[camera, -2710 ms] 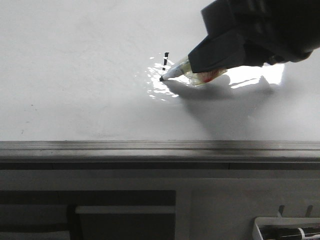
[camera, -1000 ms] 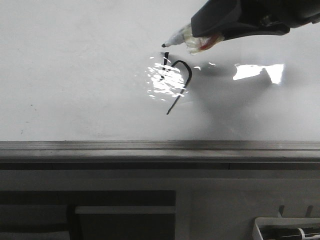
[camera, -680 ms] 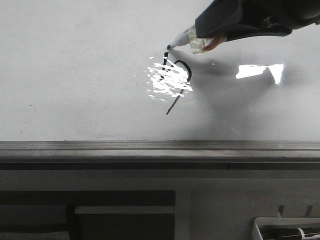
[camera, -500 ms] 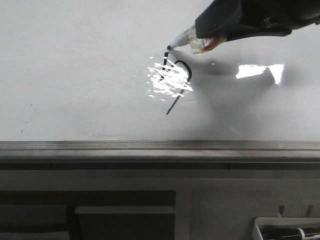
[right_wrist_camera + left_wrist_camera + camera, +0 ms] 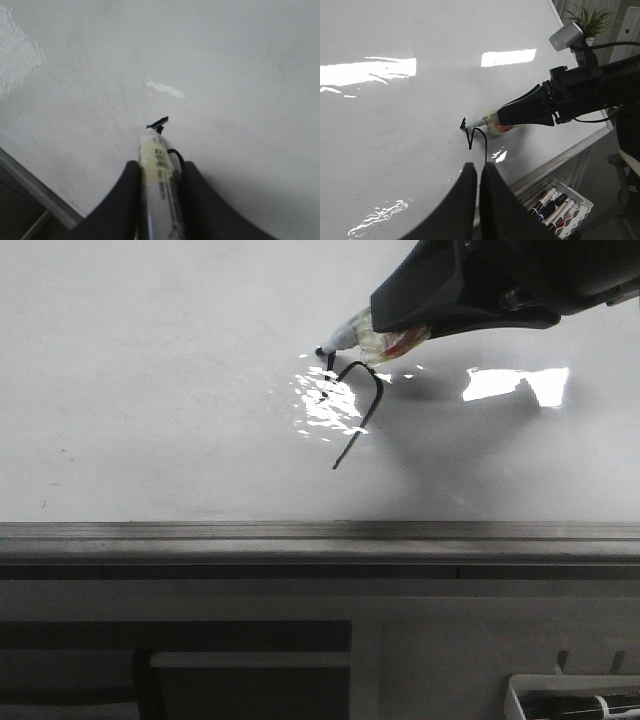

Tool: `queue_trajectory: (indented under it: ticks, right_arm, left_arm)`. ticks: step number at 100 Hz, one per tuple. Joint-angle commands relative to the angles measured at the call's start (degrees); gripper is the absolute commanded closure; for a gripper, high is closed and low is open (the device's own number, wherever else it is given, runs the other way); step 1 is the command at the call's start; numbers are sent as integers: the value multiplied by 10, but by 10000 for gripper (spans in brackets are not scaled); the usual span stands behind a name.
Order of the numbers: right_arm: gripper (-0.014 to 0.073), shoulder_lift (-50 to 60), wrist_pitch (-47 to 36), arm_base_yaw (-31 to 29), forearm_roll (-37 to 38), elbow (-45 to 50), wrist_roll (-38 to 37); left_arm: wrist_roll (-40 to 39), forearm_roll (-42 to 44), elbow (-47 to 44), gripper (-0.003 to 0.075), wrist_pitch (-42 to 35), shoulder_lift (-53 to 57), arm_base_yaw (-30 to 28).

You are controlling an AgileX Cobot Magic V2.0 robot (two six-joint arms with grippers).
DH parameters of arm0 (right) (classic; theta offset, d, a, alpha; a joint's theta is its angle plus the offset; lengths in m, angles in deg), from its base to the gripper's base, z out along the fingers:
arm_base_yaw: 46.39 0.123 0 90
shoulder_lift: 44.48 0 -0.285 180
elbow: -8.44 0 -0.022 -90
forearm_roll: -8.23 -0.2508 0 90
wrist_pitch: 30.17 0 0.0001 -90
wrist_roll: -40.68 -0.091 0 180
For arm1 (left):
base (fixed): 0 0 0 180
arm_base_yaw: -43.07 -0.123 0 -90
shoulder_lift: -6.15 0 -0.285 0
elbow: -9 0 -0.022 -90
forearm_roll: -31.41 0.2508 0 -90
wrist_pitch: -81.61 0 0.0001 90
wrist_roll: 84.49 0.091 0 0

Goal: Write number 5 on whiteboard

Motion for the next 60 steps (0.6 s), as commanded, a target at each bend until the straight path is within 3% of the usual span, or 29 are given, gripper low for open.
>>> queue_trajectory:
  ticks: [1, 38, 50, 60]
  right_arm:
    - [634, 0, -46, -2, -21, -15, 4]
    - [634, 0, -134, -2, -86, -15, 6]
    - [635, 3, -193, -2, -170, -15, 94]
    - [635, 15, -230, -1, -169, -9, 106]
  left_arm:
    - [-5, -13, 16, 741, -18, -4, -1]
    - [-5, -14, 16, 741, -18, -4, -1]
    - [-5, -14, 16, 741, -18, -4, -1]
    - [-5, -14, 16, 741, -18, -4, -1]
